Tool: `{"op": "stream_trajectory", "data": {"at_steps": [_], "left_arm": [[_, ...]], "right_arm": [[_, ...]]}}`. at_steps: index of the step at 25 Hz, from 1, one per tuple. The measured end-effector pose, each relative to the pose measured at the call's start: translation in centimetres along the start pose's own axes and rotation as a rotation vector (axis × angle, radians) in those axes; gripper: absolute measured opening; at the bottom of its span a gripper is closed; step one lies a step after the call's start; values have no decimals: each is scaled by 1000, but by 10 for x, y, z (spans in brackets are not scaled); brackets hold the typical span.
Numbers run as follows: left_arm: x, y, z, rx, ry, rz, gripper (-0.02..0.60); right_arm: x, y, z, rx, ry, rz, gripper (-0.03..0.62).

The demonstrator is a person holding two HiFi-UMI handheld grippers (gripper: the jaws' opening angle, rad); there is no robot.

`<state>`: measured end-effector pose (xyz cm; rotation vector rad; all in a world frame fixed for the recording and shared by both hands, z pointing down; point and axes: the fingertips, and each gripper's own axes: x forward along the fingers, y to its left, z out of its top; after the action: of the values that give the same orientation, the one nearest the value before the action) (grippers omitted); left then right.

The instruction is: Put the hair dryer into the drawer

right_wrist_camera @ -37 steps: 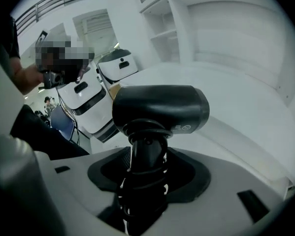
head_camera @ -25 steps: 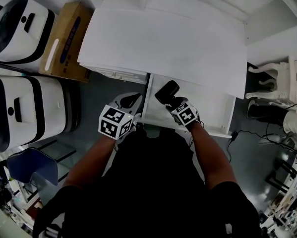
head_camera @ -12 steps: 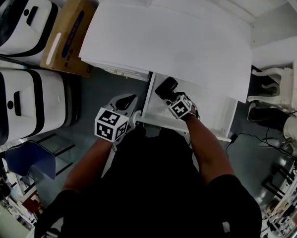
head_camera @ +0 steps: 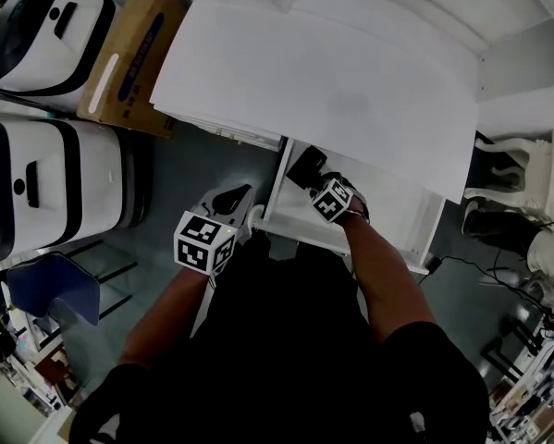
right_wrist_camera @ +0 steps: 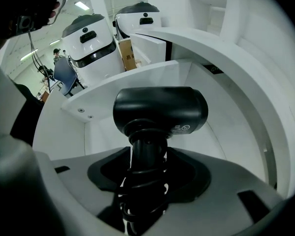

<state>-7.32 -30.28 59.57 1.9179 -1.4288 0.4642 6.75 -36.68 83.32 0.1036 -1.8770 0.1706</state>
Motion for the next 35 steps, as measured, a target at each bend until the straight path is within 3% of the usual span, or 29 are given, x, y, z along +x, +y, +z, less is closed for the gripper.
{"op": "stream_trajectory", "data": {"at_steps": [18,25,35], "left_arm": [[-13,9,-10,-40,4,54,9],[-12,11,-9,-26,8,41,9],[-7,7,6,31,-4,-9,9]], "right_arm": [[22,0,-11,-74,47,-15,245],[24,-1,-12,-62,53,-14,246],[9,-5,-11,-60,38,-91,264]]}}
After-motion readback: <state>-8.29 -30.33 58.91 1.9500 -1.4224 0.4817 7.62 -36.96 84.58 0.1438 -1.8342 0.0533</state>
